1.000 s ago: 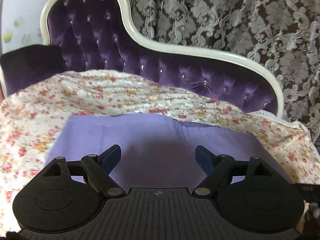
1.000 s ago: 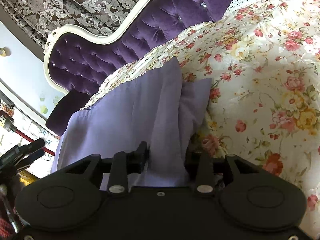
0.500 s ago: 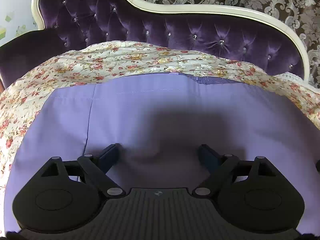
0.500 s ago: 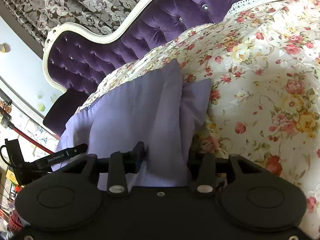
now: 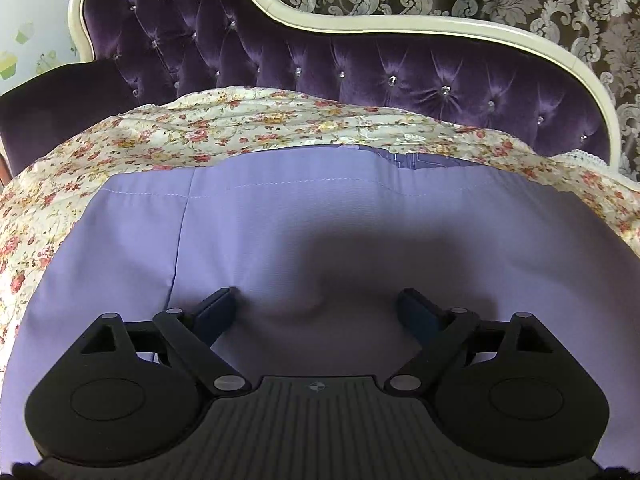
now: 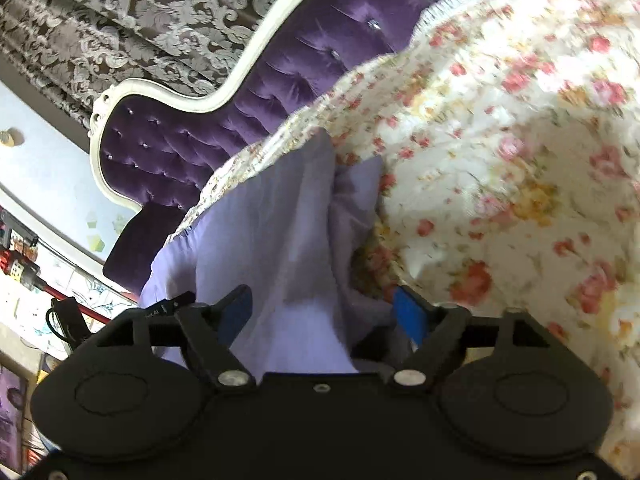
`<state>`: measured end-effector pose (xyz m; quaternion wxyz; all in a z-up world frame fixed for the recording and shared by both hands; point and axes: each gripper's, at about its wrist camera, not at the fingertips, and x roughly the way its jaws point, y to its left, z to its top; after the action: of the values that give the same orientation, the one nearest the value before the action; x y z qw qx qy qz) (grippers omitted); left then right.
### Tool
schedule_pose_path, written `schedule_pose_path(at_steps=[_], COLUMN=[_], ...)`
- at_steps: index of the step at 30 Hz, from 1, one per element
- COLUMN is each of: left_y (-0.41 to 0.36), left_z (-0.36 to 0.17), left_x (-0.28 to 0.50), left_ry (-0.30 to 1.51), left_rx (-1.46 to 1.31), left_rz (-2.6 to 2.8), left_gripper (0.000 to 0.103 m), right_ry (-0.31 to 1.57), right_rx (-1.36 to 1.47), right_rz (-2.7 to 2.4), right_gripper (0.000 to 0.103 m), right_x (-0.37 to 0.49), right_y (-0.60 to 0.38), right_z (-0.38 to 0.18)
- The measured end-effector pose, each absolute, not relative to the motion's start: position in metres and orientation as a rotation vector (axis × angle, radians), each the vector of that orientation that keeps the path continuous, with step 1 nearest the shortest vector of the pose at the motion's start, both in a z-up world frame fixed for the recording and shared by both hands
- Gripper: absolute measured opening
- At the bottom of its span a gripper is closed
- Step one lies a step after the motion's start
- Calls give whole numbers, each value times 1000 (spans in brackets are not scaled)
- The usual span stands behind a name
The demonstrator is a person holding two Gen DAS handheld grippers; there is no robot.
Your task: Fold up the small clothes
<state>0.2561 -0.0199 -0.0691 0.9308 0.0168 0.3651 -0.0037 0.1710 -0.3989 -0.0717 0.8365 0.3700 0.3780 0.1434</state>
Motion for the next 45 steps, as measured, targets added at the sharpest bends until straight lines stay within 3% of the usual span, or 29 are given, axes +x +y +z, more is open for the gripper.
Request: schedule_pose_path(at_steps=[11,14,16,19,22,28,36,40,45], left_y=[-20,-20,-20,-17,-10,-10,-34,-31,-21], left_z=[-69,-68,-68,-61,-44,-26,-78,-74,-58], left_x=[256,256,256,256,243,187,174,180,160], left_ry=[745,744,742,749,760,725,748,748,711], left_rx=[36,35,32,28,-16,-9,121,114,72], left_rz=[-8,-6,-6,-23,-34,-99,-84,-85,-90], left_gripper=[91,91,91,88,79,79,82,82,74], right_ry=[779,783,801,780,744,724,719,706,682], right_rx=[896,972,937,897,866,773,729,735,693], right_rz=[454,498,493,471,462,434,459,497,557], right_gripper=[80,58,30,29,28,28,27,27,27], right_x=[218,236,242,236,227,221,220,219,220], right_y=[-393,-389,-385,-381,-379,-362,-342,-326,-294], right_z=[-100,-107,-107,-95,-76,-35,0,18,44])
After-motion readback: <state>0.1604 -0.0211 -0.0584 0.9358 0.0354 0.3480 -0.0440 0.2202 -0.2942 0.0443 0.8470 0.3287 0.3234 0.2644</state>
